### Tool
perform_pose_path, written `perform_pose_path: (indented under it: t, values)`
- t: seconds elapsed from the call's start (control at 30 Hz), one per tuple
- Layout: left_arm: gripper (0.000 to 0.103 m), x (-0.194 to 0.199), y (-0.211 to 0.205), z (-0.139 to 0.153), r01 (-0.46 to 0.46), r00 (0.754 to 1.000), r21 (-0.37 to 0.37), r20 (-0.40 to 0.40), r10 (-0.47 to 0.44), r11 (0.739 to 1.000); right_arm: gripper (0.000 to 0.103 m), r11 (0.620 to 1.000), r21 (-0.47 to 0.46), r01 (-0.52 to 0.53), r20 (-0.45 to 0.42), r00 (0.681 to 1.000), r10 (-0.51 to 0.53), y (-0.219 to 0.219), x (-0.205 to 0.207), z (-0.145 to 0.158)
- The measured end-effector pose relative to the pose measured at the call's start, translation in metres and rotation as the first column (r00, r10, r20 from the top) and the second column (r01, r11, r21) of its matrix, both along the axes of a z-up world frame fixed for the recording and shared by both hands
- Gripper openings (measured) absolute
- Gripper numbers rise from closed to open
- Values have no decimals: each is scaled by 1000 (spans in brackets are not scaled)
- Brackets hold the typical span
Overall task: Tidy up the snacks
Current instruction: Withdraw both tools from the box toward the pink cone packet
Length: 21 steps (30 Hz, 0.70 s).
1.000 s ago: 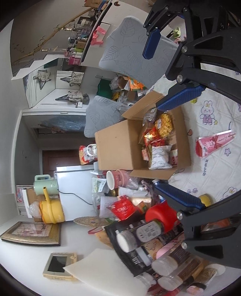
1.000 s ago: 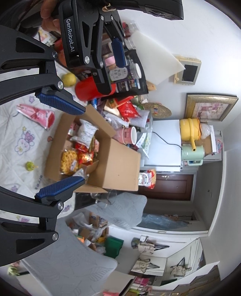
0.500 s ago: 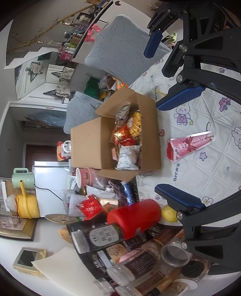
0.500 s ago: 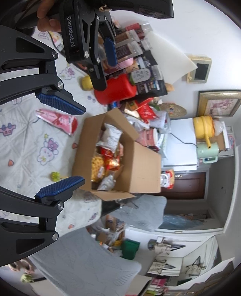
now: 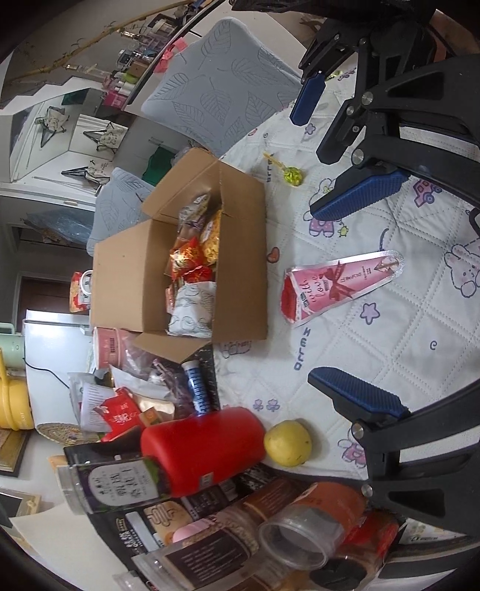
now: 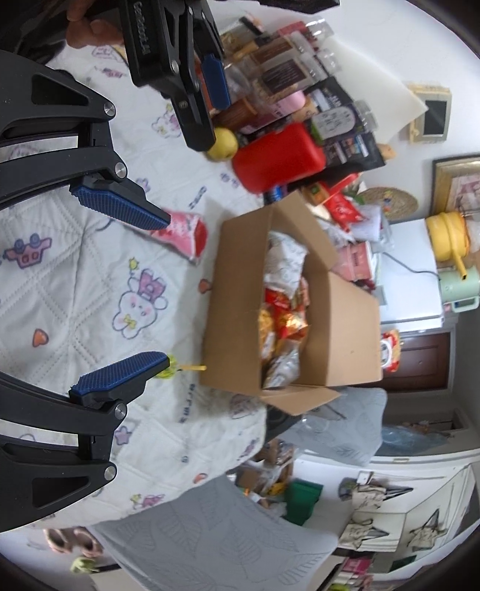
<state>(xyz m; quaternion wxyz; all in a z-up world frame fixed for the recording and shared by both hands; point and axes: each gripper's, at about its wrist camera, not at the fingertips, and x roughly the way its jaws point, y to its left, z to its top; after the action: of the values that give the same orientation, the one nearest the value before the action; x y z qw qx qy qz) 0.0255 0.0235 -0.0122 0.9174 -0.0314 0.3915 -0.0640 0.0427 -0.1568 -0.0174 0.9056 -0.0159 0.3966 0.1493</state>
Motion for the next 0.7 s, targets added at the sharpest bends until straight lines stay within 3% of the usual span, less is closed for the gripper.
perform_pose_path:
  t: [0.33, 0.7]
  values:
    - [82, 21, -10, -48, -17, 992, -70, -123, 8, 997, 69, 999, -13, 32, -70, 997, -33, -12, 20, -34]
    - [82, 55, -16, -85, -77, 976, -77, -212, 60, 994, 69, 998, -14, 61, -108, 992, -62, -27, 46, -55]
